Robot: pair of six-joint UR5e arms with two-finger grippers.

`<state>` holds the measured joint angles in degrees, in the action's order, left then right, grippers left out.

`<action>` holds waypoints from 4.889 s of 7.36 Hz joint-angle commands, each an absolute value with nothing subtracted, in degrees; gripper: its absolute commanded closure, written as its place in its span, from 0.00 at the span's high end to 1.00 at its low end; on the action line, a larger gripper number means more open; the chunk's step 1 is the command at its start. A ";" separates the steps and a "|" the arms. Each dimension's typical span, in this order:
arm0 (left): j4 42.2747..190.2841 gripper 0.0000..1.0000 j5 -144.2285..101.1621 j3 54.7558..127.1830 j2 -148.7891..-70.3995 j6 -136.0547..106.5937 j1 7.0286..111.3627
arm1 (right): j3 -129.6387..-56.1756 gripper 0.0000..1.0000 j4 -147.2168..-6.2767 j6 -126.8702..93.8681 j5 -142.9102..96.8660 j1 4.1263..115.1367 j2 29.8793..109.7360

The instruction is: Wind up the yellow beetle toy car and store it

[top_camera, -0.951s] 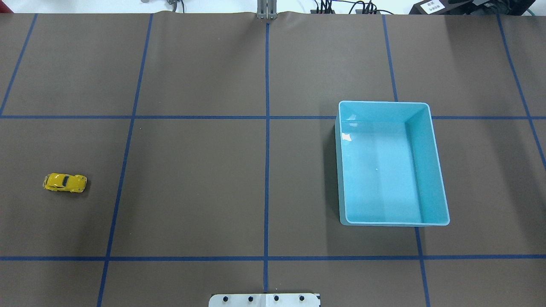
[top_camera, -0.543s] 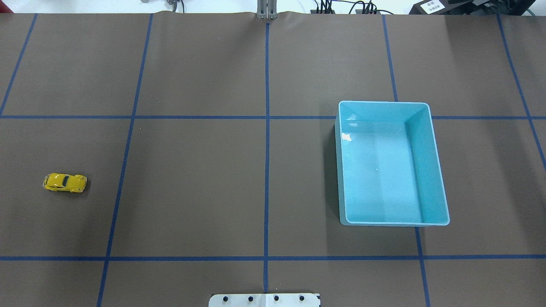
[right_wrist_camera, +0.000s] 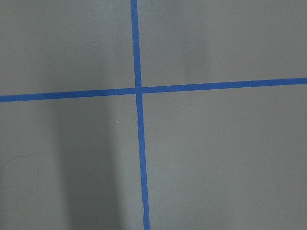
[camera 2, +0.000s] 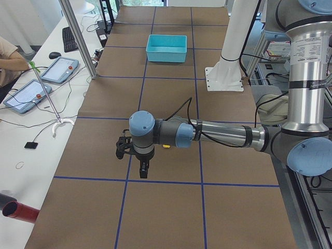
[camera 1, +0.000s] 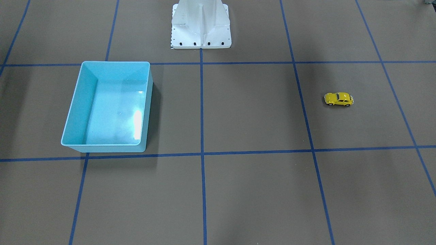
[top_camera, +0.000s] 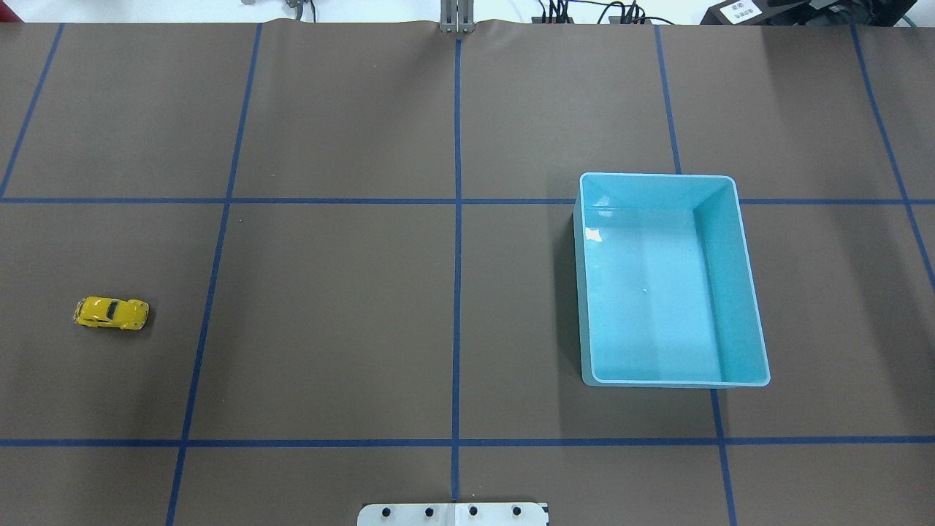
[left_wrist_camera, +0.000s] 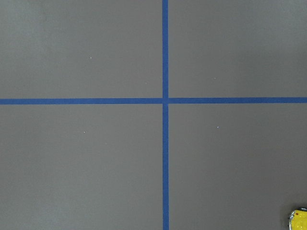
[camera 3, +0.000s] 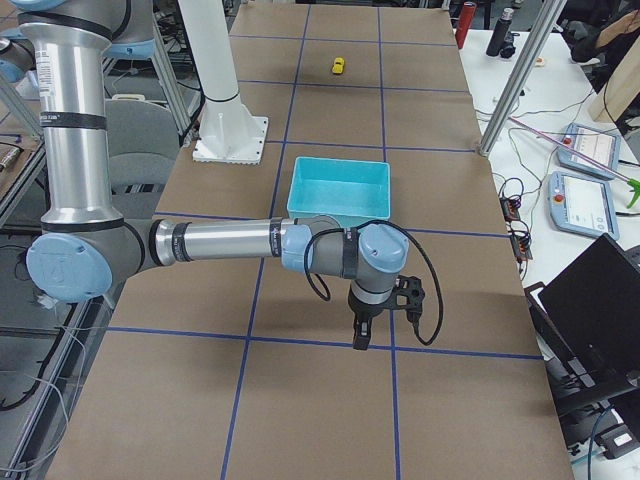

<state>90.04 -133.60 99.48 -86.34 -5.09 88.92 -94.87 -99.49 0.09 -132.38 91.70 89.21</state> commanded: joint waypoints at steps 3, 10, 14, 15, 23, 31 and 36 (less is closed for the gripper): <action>90.00 1.00 -133.68 99.93 -88.67 -4.75 86.76 | -94.83 1.00 -99.49 0.09 -132.36 91.67 89.21; 86.59 1.00 -131.40 105.81 -97.64 -4.84 60.77 | -94.83 1.00 -99.49 0.09 -132.45 91.67 89.21; 82.97 1.00 -124.21 116.09 -96.86 -4.75 44.95 | -94.83 1.00 -99.49 0.09 -132.54 91.67 89.21; 82.97 1.00 -119.23 118.45 -95.20 -4.75 40.65 | -94.83 1.00 -99.49 0.09 -132.54 91.58 89.21; 79.98 1.00 -99.32 117.27 -91.75 41.44 34.37 | -93.61 1.00 -99.49 -0.26 -132.54 91.49 89.30; 80.42 0.99 -96.86 111.27 -94.66 33.67 34.45 | -95.09 1.00 -99.58 -0.62 -133.94 91.32 86.23; 85.60 0.91 -96.86 107.23 -94.83 34.28 34.37 | -94.66 1.00 -99.49 -0.79 -136.23 91.32 85.96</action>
